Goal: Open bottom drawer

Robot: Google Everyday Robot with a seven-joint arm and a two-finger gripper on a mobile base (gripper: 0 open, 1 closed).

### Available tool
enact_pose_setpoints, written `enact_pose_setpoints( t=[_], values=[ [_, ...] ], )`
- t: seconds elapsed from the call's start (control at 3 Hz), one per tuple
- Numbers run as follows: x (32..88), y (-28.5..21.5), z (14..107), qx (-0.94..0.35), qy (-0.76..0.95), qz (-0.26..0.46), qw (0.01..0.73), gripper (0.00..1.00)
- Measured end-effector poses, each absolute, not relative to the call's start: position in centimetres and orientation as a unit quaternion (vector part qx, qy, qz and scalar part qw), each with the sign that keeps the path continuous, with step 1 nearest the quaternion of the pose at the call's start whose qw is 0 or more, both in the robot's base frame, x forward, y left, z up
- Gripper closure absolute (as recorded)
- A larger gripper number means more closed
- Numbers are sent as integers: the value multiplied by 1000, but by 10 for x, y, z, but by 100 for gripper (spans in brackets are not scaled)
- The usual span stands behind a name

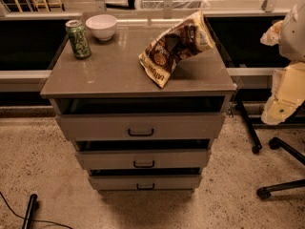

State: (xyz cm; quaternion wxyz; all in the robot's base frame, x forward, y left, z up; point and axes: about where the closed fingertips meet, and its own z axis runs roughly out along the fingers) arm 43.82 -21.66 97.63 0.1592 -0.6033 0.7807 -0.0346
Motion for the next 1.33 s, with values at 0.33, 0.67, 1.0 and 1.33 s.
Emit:
enact_pose_setpoints(
  t=[0.33, 0.67, 1.0, 1.33],
  values=[
    [438, -217, 976, -603, 781, -34, 159, 0],
    [440, -200, 932, -604, 779, 24, 170, 0],
    [434, -157, 848, -616, 754, 129, 189, 0],
    [414, -128, 781, -637, 708, 235, 195, 0]
  ],
)
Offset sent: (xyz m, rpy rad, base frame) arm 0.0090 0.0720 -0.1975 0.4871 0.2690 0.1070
